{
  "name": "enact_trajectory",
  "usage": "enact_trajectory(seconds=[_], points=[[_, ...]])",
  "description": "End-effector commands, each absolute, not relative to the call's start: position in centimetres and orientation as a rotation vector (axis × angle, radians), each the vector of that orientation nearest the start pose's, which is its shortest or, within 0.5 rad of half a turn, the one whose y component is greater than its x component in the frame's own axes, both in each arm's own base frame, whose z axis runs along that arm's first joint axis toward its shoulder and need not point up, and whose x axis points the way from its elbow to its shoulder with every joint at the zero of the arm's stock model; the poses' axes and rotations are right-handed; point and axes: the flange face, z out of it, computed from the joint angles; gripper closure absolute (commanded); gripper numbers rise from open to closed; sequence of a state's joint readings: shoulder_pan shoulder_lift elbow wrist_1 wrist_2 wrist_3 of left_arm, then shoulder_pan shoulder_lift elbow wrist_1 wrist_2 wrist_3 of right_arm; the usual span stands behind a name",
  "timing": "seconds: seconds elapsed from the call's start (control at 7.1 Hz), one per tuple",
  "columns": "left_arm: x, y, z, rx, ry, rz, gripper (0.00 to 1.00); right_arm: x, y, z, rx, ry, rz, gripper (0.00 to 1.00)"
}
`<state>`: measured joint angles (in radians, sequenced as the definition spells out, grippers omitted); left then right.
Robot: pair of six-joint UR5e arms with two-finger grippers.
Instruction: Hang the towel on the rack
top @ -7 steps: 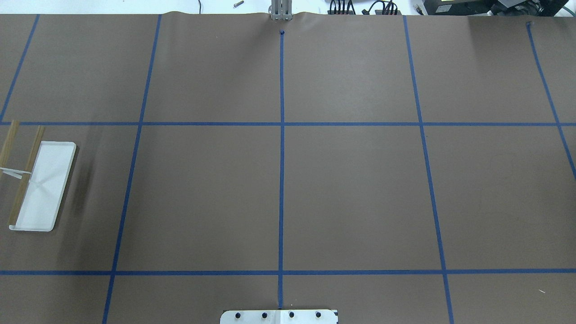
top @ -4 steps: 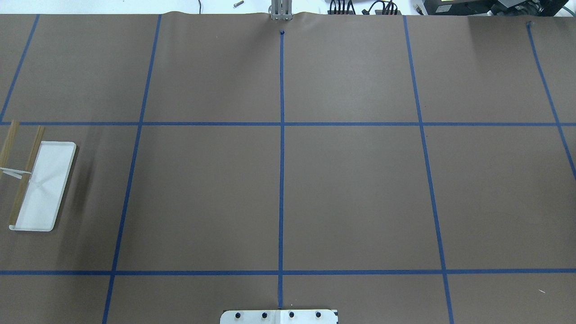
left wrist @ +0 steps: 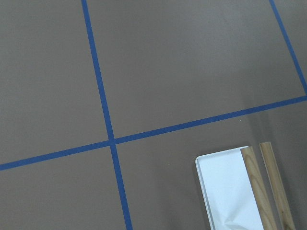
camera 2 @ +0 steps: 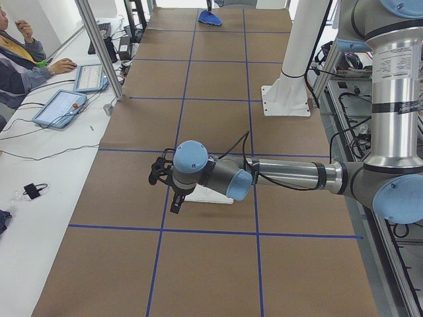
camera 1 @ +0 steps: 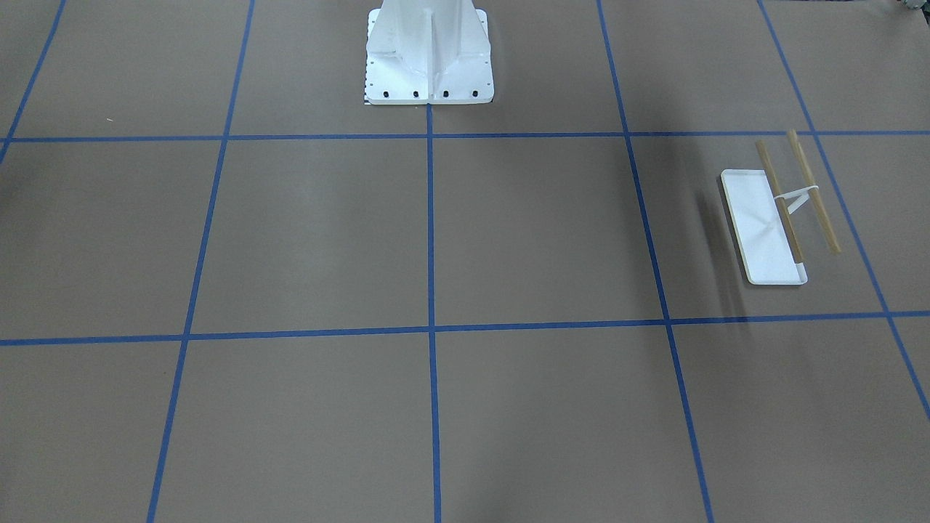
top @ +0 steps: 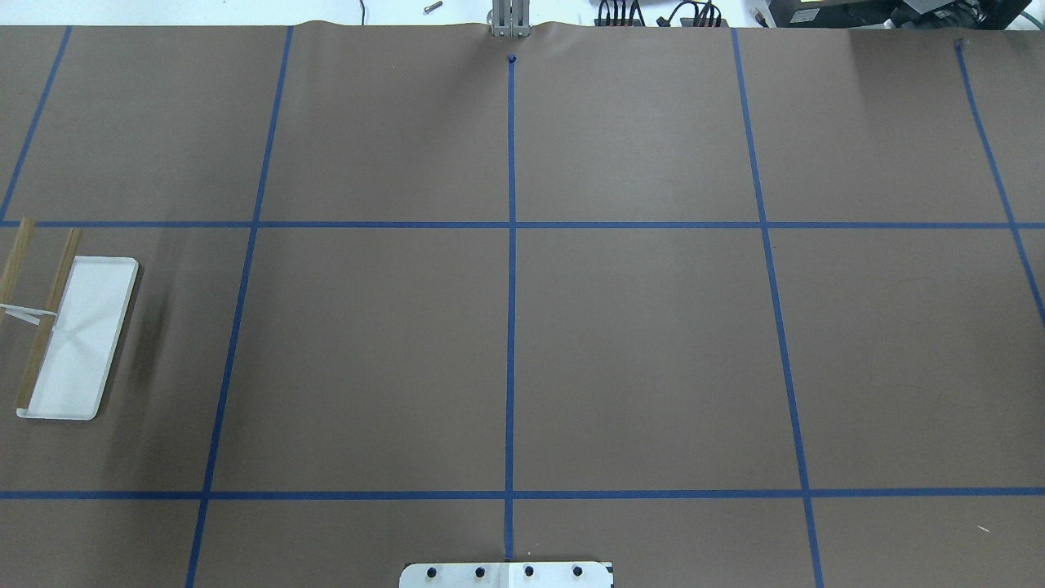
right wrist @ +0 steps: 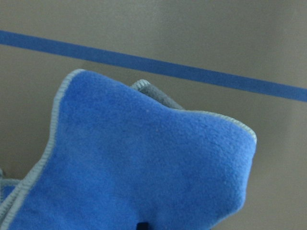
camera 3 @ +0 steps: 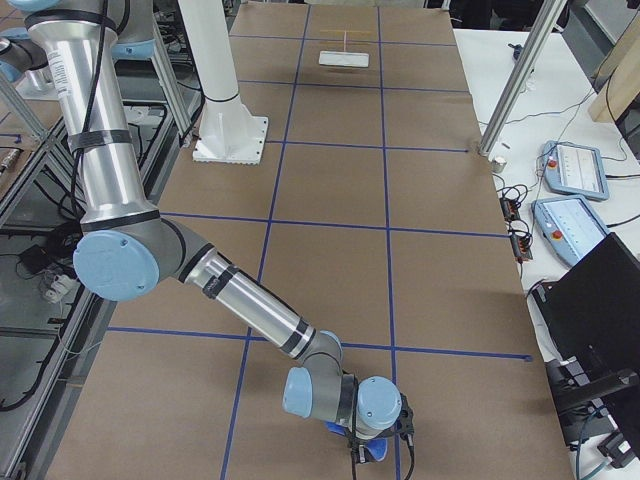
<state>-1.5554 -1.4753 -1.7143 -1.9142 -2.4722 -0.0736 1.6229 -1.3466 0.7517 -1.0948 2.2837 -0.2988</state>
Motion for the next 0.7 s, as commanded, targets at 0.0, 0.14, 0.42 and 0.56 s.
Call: enact_trajectory(seconds=[0.0, 0.14, 0.42, 0.56], points=[[-4.8, -46.7, 58.6, 0.324, 0.909, 0.122, 0.02, 10.7, -54.0, 85.3, 0.061, -0.725, -0.164, 1.0], [-4.7, -46.7, 58.4, 0.324, 0.915, 0.124, 0.02, 12.3, -56.3, 82.4, 0.114, -0.737, -0.146, 1.0], [-4.7, -46.9, 57.6, 0.291, 0.943, 0.036, 0.02, 12.4, -59.9, 73.3, 0.082, -0.777, -0.037, 1.0], [-4.4, -47.3, 56.4, 0.266, 0.99, -0.007, 0.02, 10.8, -61.1, 67.2, 0.047, -0.822, 0.039, 1.0]])
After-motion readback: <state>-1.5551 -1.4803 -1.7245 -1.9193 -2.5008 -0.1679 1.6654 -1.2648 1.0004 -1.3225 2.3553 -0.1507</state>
